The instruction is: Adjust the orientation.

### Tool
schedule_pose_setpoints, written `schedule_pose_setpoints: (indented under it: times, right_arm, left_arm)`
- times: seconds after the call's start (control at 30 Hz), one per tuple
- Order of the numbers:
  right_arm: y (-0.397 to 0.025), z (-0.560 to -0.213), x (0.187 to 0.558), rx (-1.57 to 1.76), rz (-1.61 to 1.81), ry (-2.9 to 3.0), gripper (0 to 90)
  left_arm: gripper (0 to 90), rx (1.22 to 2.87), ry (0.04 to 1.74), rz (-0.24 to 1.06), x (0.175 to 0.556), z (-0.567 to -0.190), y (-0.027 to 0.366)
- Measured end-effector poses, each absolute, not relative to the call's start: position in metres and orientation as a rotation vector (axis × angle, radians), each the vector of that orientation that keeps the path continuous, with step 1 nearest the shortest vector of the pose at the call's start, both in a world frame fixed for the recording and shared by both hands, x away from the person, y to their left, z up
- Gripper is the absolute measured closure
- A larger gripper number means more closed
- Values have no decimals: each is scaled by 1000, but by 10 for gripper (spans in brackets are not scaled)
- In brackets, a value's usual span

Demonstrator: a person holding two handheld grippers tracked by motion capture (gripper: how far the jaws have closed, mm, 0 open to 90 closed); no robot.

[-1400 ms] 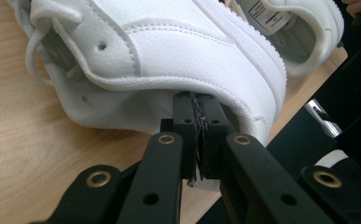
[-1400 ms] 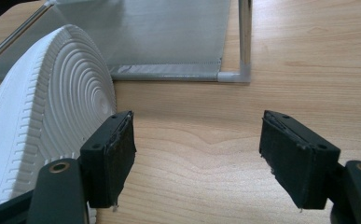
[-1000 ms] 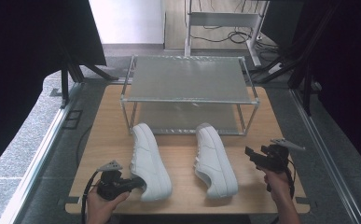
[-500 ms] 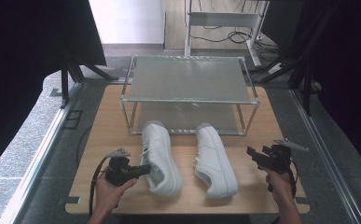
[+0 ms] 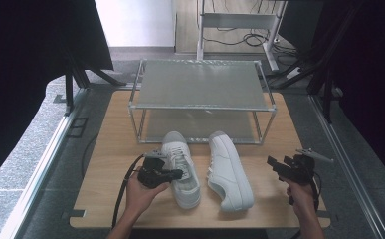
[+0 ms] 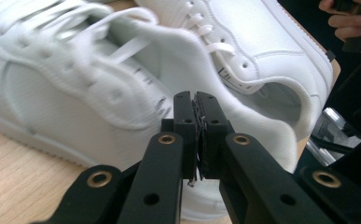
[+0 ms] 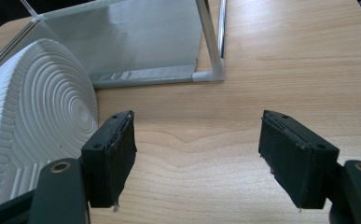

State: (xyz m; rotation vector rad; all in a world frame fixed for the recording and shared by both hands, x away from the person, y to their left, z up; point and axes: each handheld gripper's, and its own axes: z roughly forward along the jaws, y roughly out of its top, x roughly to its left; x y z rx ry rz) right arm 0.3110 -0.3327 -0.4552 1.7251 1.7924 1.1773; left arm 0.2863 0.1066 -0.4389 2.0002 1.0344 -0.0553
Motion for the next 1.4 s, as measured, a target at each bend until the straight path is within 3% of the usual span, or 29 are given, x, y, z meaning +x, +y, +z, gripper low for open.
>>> schedule_pose_setpoints:
  times: [0.23,1.4]
  right_arm:
    - [-326,-455,311,1703,1166,1767,286]
    - [-322,-456,310,1658,1113,1783,295]
  left_arm:
    - [897,2108,1030,-28,285,-455,88]
    - [900,2057,1120,8,281,-446,158]
